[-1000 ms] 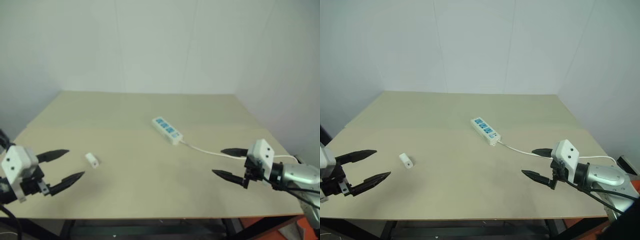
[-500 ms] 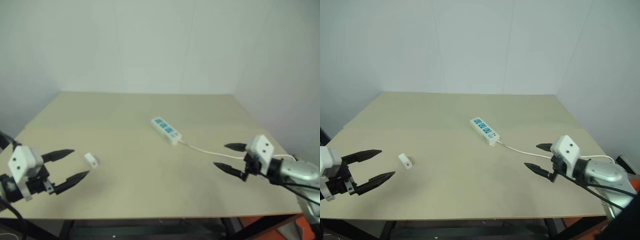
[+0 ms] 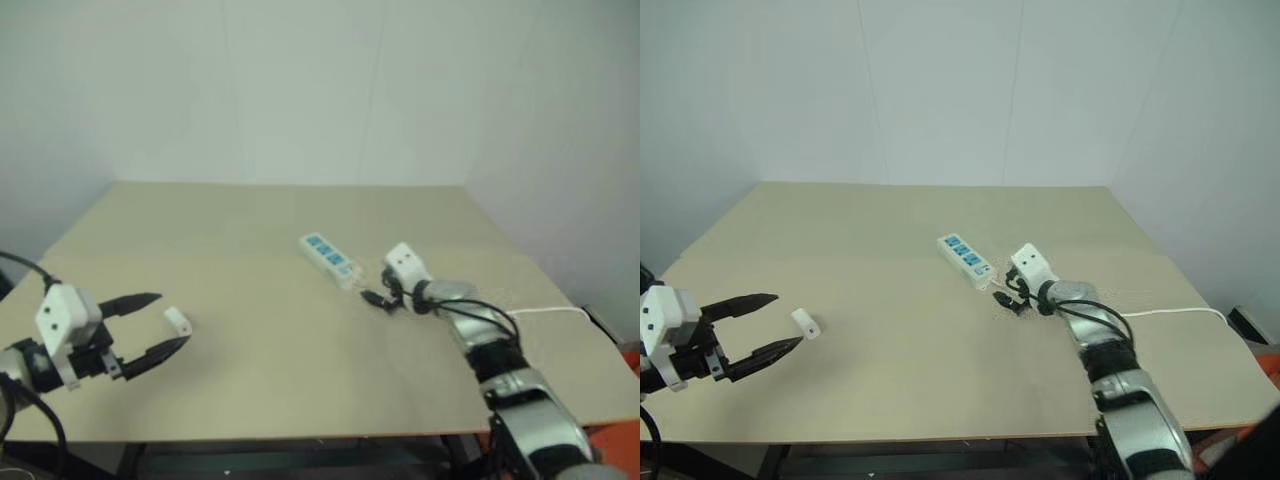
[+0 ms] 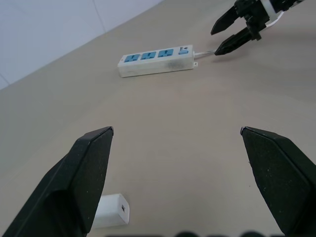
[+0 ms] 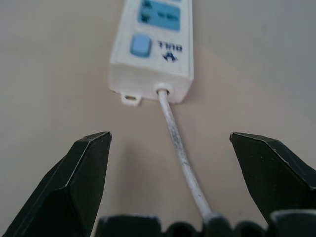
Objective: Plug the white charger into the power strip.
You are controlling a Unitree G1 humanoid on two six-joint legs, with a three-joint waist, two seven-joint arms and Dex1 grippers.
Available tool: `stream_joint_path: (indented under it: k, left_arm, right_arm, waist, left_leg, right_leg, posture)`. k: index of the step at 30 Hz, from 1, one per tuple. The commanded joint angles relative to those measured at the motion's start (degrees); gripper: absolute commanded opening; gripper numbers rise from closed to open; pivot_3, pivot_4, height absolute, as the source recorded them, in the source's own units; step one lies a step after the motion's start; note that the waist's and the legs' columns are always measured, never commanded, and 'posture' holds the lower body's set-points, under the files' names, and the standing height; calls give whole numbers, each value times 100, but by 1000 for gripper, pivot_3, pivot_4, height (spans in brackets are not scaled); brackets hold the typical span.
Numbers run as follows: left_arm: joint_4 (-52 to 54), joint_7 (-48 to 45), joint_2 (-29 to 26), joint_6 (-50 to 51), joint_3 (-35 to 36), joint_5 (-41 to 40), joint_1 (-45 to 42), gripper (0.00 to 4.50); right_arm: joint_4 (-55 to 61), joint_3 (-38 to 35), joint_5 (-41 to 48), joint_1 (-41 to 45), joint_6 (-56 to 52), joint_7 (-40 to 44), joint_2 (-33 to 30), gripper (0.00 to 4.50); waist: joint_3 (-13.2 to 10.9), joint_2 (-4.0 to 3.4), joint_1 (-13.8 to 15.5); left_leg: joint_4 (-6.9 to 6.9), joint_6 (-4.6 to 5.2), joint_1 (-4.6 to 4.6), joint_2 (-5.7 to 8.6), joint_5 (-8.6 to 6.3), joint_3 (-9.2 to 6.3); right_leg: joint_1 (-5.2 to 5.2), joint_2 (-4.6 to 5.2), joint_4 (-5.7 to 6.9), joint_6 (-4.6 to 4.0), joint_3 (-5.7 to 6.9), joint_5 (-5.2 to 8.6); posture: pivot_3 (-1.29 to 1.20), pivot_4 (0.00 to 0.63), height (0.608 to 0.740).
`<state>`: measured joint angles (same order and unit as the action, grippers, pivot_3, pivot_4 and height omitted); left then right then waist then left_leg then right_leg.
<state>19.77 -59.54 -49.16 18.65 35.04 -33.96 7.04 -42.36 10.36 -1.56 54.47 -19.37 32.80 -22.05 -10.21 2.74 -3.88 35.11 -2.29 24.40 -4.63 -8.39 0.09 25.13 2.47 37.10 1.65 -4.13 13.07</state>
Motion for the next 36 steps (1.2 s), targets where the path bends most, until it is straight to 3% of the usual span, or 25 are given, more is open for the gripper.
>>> stream_joint_path:
  k: [1,2,6,16,21,31,36]
  left_arm:
    - [241,64,30,-116,185,-44,85,4500]
    - [263,78,34,-115,194,-49,111,4500]
    - [331,122,31,-92,233,-65,170,4500]
    - [370,159,19,-97,278,-85,199,4500]
    - [371,167,8,-86,259,-77,193,4500]
    - [289,133,-69,-47,120,-72,53,4500]
    - [233,94,-83,-50,90,-60,7,4500]
  right_arm:
    - [-672,-122,-101,365,351,-91,62,4492]
    - [-878,-133,-109,444,409,-77,99,4492]
    - [-1344,-149,-67,619,621,254,170,3654]
    - [-1410,-82,-159,658,765,813,199,25]
    - [-833,20,-178,436,720,1391,66,25]
    - [3729,-179,610,-1996,-180,2625,-991,25]
    - [5041,-468,1338,-3040,-187,3138,-1473,25]
  waist:
    - [0,0,-4]
    - [0,0,-7]
    - [0,-1,-21]
    - [-1,-2,-31]
    - [-1,-2,-29]
    - [-2,-3,0]
    - [-2,-3,-15]
  left_leg:
    - [0,0,-1,0,0,0]
    - [0,0,-1,-1,0,0]
    - [-2,0,-6,-1,0,0]
    - [-3,0,-8,-2,0,0]
    - [-4,0,-9,-2,0,0]
    - [-8,-1,-7,-3,0,1]
    - [-7,-1,-16,-3,-1,1]
  right_leg:
    - [0,0,0,-3,0,2]
    - [0,0,0,-2,0,1]
    - [0,-1,3,-1,0,1]
    - [-1,-2,4,1,0,0]
    - [0,-2,4,0,0,0]
    - [4,-2,4,2,1,2]
    - [0,-2,5,-9,0,8]
  posture:
    - [0,150,740]
    - [0,150,740]
    - [0,150,740]
    - [0,150,740]
    - [0,150,740]
    - [0,150,740]
    - [0,150,740]
